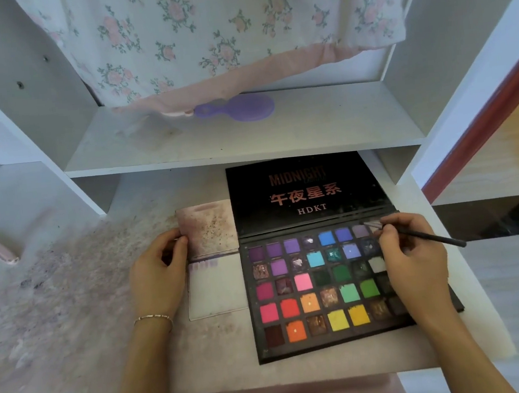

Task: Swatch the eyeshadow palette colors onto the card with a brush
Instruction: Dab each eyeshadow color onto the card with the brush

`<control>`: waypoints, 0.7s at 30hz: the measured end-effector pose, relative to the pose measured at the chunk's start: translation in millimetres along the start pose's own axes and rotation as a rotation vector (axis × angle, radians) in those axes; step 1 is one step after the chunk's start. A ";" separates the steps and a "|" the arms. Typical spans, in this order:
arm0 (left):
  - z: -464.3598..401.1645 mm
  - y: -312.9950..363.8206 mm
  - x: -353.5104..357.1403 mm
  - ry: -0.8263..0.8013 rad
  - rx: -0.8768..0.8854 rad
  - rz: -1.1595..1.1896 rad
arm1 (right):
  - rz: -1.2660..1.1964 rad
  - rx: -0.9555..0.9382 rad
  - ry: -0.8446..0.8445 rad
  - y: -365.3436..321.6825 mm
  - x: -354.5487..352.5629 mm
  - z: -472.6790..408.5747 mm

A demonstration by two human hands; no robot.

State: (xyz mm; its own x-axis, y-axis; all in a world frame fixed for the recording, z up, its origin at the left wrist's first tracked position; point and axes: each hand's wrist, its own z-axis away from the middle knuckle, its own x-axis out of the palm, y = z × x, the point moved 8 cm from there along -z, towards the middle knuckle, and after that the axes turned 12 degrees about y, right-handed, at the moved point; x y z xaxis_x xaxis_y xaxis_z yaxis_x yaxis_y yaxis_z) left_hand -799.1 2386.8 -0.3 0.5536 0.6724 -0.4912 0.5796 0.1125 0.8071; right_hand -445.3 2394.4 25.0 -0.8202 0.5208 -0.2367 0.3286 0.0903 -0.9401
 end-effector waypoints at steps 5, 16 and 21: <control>-0.1 1.6 -0.8 0.010 0.016 -0.016 | 0.066 -0.017 0.007 3.3 -0.7 -0.1; 0.1 2.7 -1.5 0.006 0.000 -0.005 | 0.142 -0.023 -0.030 8.5 1.7 -2.8; 0.2 4.2 -1.5 0.000 0.002 -0.021 | 0.167 -0.006 -0.036 11.7 2.1 -1.9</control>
State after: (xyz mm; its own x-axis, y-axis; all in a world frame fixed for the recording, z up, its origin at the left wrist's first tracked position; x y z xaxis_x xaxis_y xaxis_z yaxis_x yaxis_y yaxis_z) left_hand -797.3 2386.1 3.7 0.5416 0.6697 -0.5080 0.5924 0.1248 0.7960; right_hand -442.4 2398.2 14.0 -0.7705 0.4980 -0.3979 0.4640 0.0103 -0.8858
